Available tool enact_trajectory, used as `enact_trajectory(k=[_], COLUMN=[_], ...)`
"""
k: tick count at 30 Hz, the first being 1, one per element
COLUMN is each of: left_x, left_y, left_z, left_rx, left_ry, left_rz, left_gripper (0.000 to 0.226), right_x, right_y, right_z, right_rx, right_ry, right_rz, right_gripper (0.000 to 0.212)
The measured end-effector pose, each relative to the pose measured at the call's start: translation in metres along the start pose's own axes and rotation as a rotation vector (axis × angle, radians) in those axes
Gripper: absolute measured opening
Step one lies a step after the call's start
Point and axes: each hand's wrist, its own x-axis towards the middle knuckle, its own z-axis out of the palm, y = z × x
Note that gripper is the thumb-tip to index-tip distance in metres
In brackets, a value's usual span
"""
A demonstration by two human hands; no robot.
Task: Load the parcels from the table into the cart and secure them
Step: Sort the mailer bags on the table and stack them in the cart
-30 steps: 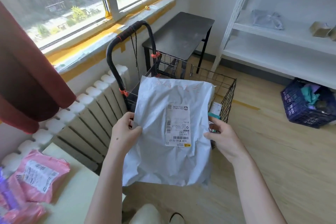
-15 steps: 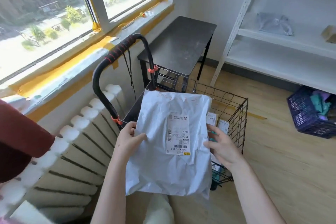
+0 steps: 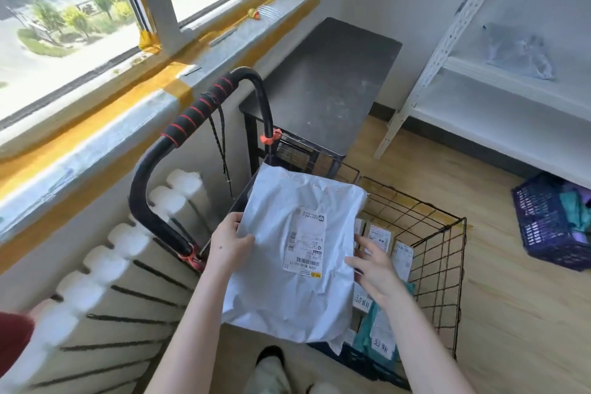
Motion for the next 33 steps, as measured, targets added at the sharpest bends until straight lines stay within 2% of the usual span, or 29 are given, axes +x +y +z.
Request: enact_trajectory(k=[4,12,15,18,29,33], left_x=[0.042,0.109,0.146,0.183,0.261,0.271], left_y=[-0.016,-0.070,-0.086,-0.103,-0.142,-0.148], left_z=[0.026,0.082,0.100,0.115,0.153,0.158], left_rx=[0.052,0.200,0.289,0.344,0.446,0.531], left_ry=[0.112,0.138,0.086,0.081,0.332,0.320], left_rz=[0.012,-0.032,-0.031,-0.004,0.187,0.144], left_gripper=[0.046,0.033,0.023,0.024,0.039,0.040], right_x=[0.053,0.157,0.197,0.235,0.322,0.337], right_y=[0.003,0.054,0.076,0.095,0.141,0.154], right_z=[0.004,-0.005,-0.004,-0.001,0.019,0.030], right_rx=[-0.009,-0.068,-0.120,-0.161,-0.273,-0.303], right_ry=[-0.003,0.024,0.042,0.060,0.129,0.107], right_rz=[0.041,0.149,0.140,0.119,0.020,0.003], right_gripper=[0.044,0.038,0.037,0.037,0.036,0.035])
